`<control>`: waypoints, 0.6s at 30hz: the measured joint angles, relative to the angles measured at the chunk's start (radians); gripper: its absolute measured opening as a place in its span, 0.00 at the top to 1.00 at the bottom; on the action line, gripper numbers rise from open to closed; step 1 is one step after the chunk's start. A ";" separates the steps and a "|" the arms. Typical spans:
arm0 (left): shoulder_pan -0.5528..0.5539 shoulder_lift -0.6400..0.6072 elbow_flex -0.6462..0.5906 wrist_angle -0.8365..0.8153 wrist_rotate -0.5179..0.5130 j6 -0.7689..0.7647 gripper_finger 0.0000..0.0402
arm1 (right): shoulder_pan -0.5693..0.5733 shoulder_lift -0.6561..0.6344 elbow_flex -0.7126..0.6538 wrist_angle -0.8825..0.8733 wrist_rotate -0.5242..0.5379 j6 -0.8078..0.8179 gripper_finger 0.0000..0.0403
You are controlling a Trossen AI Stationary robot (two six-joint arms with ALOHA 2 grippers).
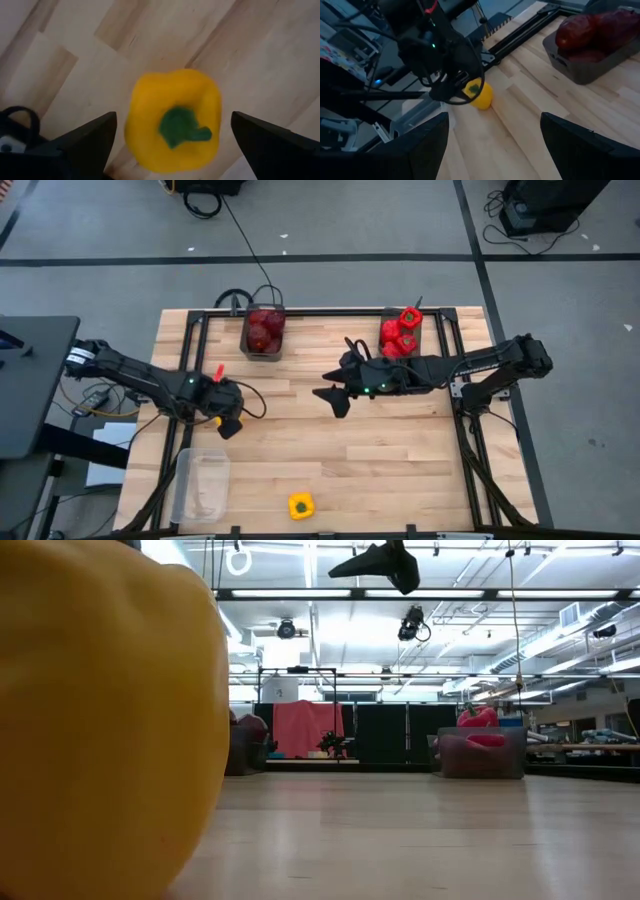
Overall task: Sort produce into baskets
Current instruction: Put the middle left yellow bell pepper into the transparent bin
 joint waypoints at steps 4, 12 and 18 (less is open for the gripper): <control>0.000 0.000 -0.063 0.061 0.000 0.001 0.02 | 0.000 0.000 0.000 0.009 -0.002 0.001 0.20; 0.000 0.000 -0.089 0.060 -0.050 -0.018 0.17 | -0.010 0.000 0.000 0.009 -0.004 0.000 0.20; 0.001 0.000 -0.084 0.051 -0.007 -0.003 0.27 | -0.019 0.000 0.000 0.007 -0.004 0.000 0.20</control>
